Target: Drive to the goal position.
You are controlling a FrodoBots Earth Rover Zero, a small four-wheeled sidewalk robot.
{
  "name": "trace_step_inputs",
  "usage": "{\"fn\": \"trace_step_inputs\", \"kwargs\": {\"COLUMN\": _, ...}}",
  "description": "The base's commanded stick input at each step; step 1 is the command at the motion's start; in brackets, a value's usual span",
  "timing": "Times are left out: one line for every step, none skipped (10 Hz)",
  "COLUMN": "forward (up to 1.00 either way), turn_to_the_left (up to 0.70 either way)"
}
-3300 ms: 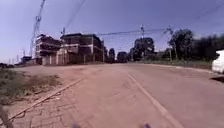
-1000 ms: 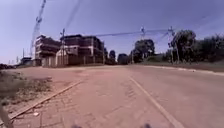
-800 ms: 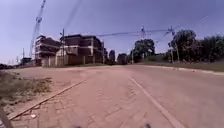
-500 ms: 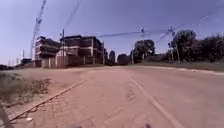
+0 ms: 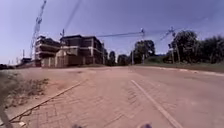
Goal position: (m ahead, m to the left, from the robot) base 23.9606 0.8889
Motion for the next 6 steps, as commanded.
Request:
{"fn": "trace_step_inputs", "kwargs": {"forward": 0.3, "turn_to_the_left": 0.0}}
{"fn": "trace_step_inputs", "kwargs": {"forward": 0.3, "turn_to_the_left": 0.0}}
{"fn": "trace_step_inputs", "kwargs": {"forward": 0.3, "turn_to_the_left": 0.0}}
{"fn": "trace_step_inputs", "kwargs": {"forward": 0.3, "turn_to_the_left": 0.0}}
{"fn": "trace_step_inputs", "kwargs": {"forward": 0.3, "turn_to_the_left": 0.0}}
{"fn": "trace_step_inputs", "kwargs": {"forward": 0.3, "turn_to_the_left": 0.0}}
